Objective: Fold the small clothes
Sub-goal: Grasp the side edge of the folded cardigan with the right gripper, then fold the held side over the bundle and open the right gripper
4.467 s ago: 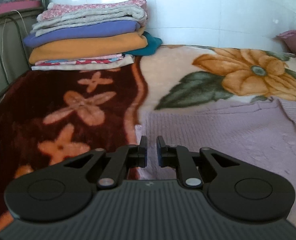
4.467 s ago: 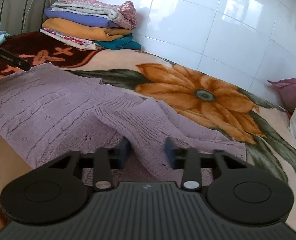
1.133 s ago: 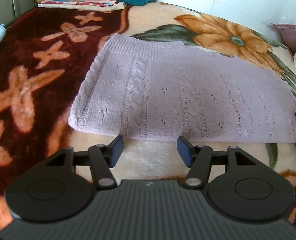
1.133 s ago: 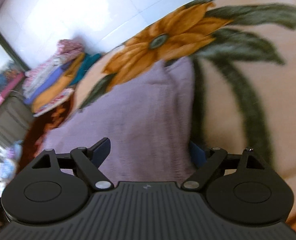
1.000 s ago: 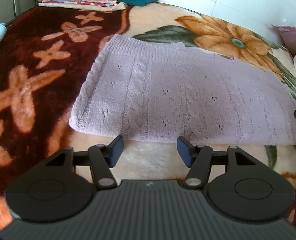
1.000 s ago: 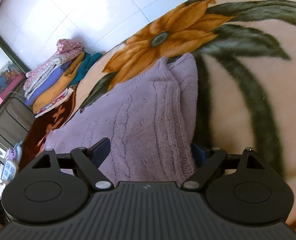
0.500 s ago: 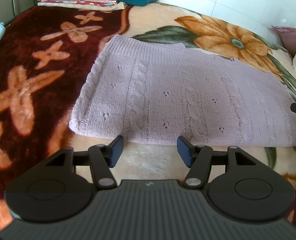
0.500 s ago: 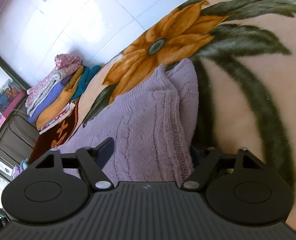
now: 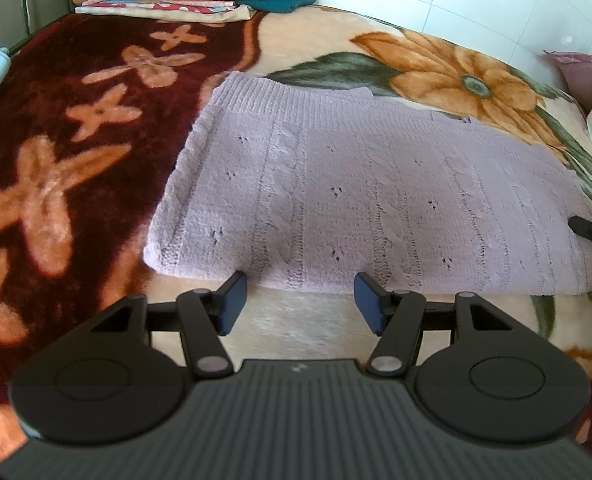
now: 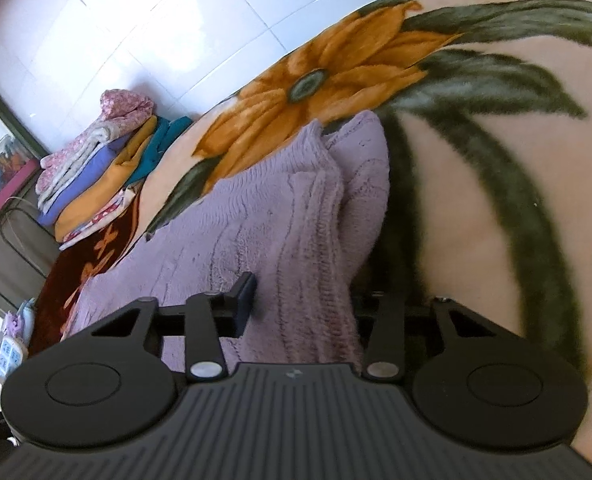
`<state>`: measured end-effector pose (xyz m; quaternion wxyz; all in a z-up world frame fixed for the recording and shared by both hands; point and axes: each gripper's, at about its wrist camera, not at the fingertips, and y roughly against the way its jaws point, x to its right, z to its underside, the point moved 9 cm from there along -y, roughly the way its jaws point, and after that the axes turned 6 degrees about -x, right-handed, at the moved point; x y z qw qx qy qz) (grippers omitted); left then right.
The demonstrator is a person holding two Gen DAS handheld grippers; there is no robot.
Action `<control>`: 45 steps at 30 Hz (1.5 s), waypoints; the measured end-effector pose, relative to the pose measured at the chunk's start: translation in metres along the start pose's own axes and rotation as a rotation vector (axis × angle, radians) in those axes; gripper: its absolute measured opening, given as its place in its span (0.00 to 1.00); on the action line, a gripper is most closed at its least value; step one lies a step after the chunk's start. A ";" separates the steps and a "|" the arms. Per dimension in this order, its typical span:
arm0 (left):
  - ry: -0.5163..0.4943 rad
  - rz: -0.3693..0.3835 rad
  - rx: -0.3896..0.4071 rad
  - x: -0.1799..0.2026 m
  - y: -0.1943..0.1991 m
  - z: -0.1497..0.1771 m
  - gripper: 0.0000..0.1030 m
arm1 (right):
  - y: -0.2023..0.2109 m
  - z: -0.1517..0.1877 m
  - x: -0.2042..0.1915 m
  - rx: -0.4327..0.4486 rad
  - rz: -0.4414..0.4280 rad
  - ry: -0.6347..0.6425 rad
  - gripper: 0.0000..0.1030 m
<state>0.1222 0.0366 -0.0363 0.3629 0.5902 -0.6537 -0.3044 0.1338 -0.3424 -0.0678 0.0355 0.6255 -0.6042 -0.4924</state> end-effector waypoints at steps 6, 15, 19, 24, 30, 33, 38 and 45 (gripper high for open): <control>-0.005 -0.004 0.000 -0.001 0.000 0.000 0.60 | -0.004 -0.001 0.003 -0.022 -0.008 -0.004 0.45; -0.010 -0.015 0.006 0.000 0.006 -0.002 0.60 | 0.008 -0.004 0.005 0.010 -0.094 -0.089 0.31; -0.021 -0.025 0.015 -0.003 0.011 -0.004 0.60 | 0.021 -0.011 -0.013 0.055 -0.132 -0.049 0.29; -0.030 -0.033 0.024 -0.007 0.017 -0.009 0.60 | 0.030 -0.019 -0.044 0.076 -0.140 0.034 0.29; -0.048 -0.046 0.045 -0.017 0.026 -0.018 0.60 | 0.034 -0.024 -0.084 0.094 -0.131 0.133 0.28; -0.066 -0.055 0.055 -0.023 0.031 -0.025 0.60 | 0.035 -0.024 -0.108 0.092 -0.139 0.188 0.28; -0.097 -0.097 0.094 -0.039 0.044 -0.044 0.60 | 0.034 -0.025 -0.153 0.089 -0.173 0.261 0.27; -0.099 -0.106 0.115 -0.058 0.051 -0.056 0.60 | 0.013 -0.020 -0.229 0.032 -0.234 0.347 0.27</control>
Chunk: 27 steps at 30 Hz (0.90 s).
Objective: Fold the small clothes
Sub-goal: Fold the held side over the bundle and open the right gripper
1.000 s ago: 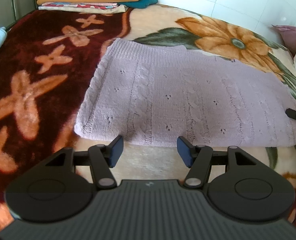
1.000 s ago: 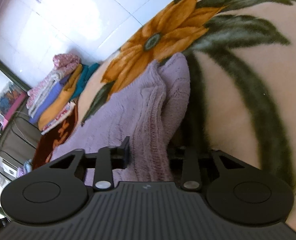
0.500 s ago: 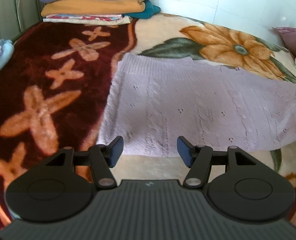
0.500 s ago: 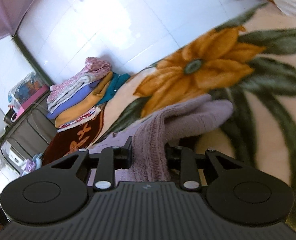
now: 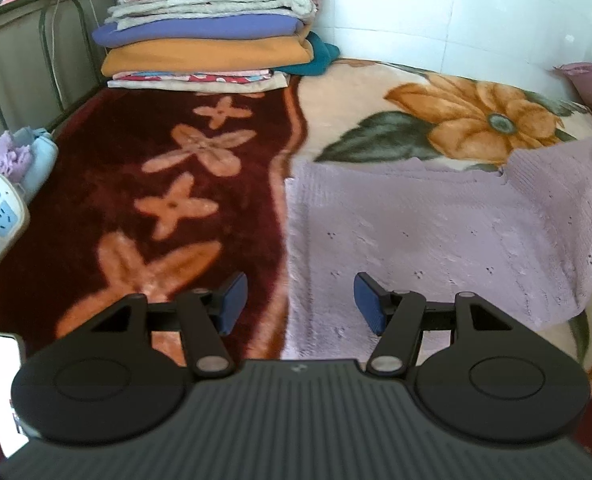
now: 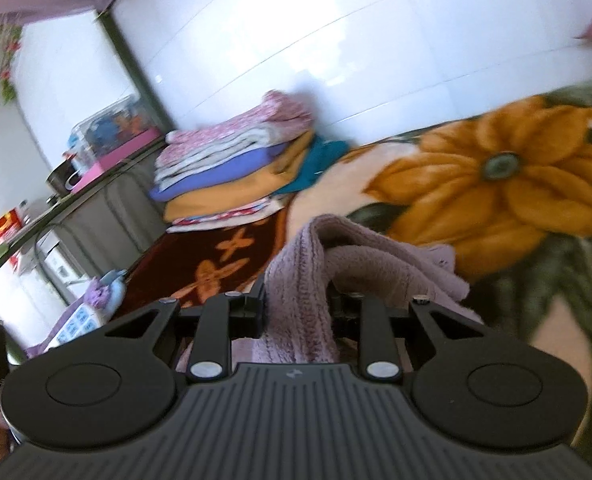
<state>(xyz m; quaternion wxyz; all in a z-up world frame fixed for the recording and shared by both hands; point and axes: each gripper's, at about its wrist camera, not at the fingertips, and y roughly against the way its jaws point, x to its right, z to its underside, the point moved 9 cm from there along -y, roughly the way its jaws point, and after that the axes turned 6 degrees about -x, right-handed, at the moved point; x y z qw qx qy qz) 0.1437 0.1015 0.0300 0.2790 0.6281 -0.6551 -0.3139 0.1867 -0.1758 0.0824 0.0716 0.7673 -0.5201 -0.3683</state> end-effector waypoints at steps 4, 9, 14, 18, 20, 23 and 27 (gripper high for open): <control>0.001 -0.006 0.008 -0.010 0.002 -0.004 0.60 | -0.035 0.003 -0.041 -0.078 -0.038 0.055 0.27; 0.018 -0.009 0.032 -0.027 0.006 -0.013 0.60 | -0.092 0.031 -0.083 -0.215 -0.049 0.148 0.27; 0.050 0.003 0.040 -0.040 0.002 -0.014 0.60 | -0.151 0.074 -0.103 -0.332 -0.009 0.198 0.28; 0.061 0.016 0.032 -0.045 -0.005 -0.011 0.60 | -0.170 0.095 -0.114 -0.344 -0.012 0.201 0.47; 0.059 0.023 0.031 -0.046 -0.008 -0.010 0.60 | -0.167 0.095 -0.122 -0.330 -0.022 0.210 0.52; 0.061 0.034 0.035 -0.046 -0.011 -0.011 0.60 | -0.151 0.092 -0.126 -0.309 -0.052 0.191 0.53; 0.080 0.073 0.058 -0.044 -0.011 -0.018 0.60 | -0.116 0.081 -0.116 -0.263 -0.093 0.145 0.53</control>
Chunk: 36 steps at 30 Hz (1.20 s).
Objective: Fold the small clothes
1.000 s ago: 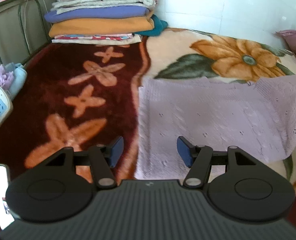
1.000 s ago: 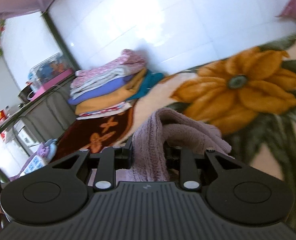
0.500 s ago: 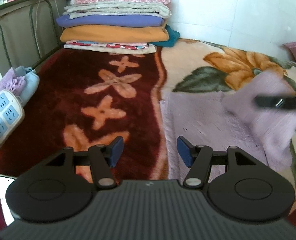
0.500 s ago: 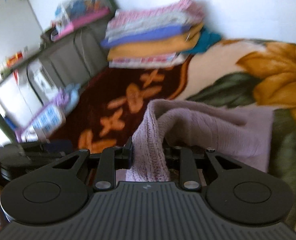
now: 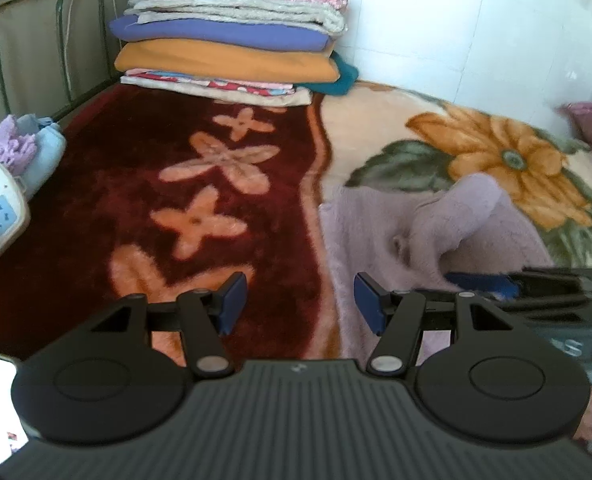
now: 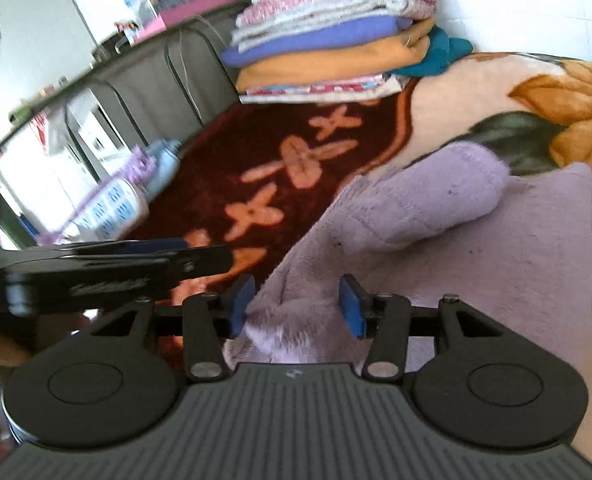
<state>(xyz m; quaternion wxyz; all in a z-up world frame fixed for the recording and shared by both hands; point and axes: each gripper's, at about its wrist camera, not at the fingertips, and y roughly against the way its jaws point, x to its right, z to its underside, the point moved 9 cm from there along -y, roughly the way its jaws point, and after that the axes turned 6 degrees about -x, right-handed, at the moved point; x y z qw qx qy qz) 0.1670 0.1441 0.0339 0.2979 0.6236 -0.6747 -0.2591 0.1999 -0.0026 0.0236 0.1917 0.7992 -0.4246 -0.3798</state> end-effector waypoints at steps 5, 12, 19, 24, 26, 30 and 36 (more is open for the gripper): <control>0.008 0.057 0.021 0.015 -0.004 -0.010 0.60 | 0.044 0.002 0.030 0.072 0.054 -0.038 0.53; -0.036 0.155 0.031 0.058 -0.020 -0.019 0.60 | 0.071 0.016 0.093 0.095 0.265 -0.079 0.53; -0.159 0.171 -0.021 0.099 -0.061 -0.013 0.60 | 0.063 0.028 0.116 0.087 0.267 -0.139 0.53; -0.186 0.174 0.000 0.104 -0.081 -0.010 0.34 | 0.055 0.029 0.111 0.093 0.257 -0.135 0.55; -0.147 0.170 0.031 0.096 -0.076 -0.017 0.15 | 0.053 0.027 0.103 0.097 0.245 -0.124 0.56; -0.055 0.139 0.089 0.067 -0.061 -0.031 0.14 | 0.048 0.025 0.084 0.106 0.203 -0.076 0.56; 0.098 0.128 -0.023 0.025 -0.087 -0.017 0.20 | 0.034 0.026 0.069 0.085 0.266 0.035 0.59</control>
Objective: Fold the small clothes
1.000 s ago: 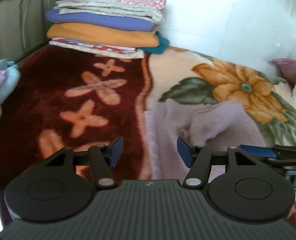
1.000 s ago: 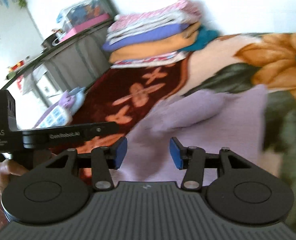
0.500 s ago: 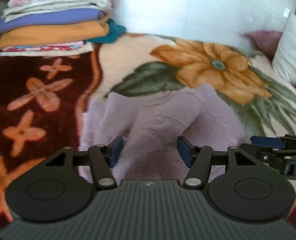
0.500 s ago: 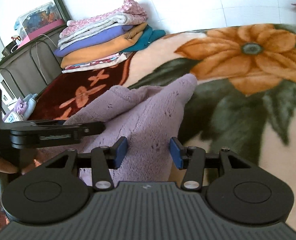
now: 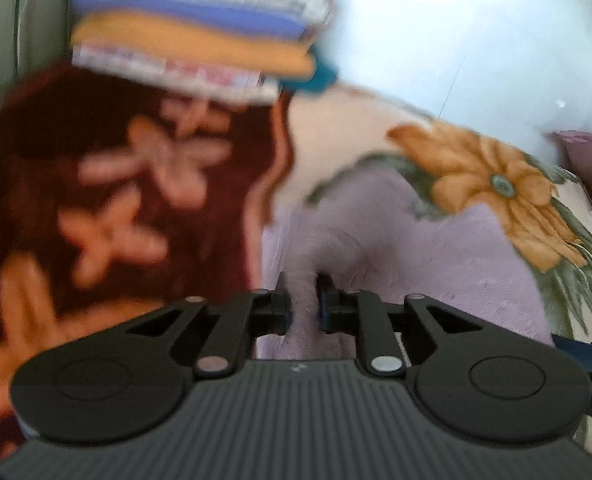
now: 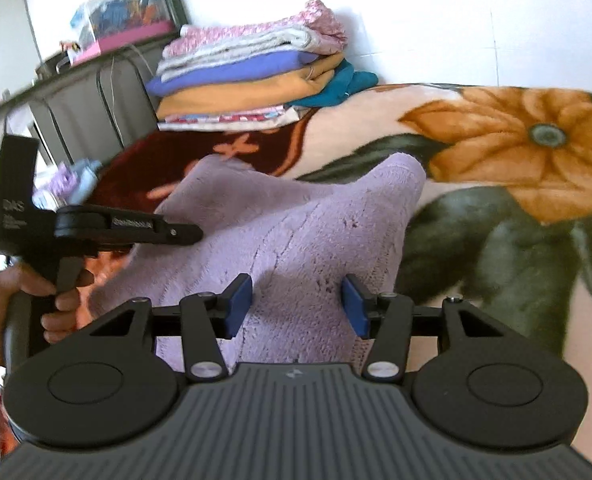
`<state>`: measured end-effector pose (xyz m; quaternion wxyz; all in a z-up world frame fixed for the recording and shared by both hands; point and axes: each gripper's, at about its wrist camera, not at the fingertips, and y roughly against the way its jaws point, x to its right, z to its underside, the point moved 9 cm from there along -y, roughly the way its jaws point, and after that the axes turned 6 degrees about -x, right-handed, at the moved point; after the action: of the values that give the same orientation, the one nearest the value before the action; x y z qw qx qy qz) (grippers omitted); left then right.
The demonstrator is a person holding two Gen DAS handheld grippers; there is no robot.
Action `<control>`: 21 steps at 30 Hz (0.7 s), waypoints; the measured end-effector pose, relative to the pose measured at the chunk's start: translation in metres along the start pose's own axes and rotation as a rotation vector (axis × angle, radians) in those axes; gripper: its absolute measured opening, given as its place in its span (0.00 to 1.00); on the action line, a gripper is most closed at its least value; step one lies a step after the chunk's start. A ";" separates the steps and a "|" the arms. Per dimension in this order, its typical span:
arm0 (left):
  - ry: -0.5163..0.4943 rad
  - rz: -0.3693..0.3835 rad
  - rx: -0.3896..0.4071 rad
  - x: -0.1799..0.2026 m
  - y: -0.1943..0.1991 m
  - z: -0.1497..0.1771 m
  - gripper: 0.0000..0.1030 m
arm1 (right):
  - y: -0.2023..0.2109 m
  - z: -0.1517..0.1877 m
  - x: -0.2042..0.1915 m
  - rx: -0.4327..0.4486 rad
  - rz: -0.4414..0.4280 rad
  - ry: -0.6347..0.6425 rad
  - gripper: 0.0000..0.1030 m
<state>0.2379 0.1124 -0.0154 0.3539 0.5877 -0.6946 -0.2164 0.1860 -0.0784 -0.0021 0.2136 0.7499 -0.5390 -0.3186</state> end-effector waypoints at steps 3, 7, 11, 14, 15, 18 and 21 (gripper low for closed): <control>0.012 0.005 0.001 -0.003 0.003 0.004 0.30 | 0.001 0.000 0.001 -0.006 -0.004 0.001 0.59; -0.017 -0.030 -0.015 -0.002 0.010 0.005 0.48 | 0.007 -0.002 0.009 -0.001 -0.018 -0.041 0.60; -0.027 -0.008 -0.054 -0.002 0.016 0.012 0.66 | 0.013 -0.002 0.029 0.030 -0.045 -0.166 0.73; -0.037 -0.036 -0.084 -0.005 0.019 0.019 0.72 | 0.007 0.005 0.044 -0.007 -0.077 -0.262 0.74; -0.039 -0.031 -0.089 -0.005 0.020 0.021 0.72 | 0.003 0.007 0.047 -0.016 -0.100 -0.283 0.74; -0.016 0.023 -0.109 -0.003 0.020 0.027 0.72 | -0.011 0.015 0.051 -0.052 -0.169 -0.351 0.76; 0.071 0.141 -0.176 -0.001 0.012 0.036 0.72 | -0.031 0.022 0.052 -0.106 -0.217 -0.395 0.79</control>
<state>0.2034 0.1119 -0.0311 0.4430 0.5115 -0.6994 -0.2303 0.2027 -0.1167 -0.0513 0.1076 0.7142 -0.4689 -0.5084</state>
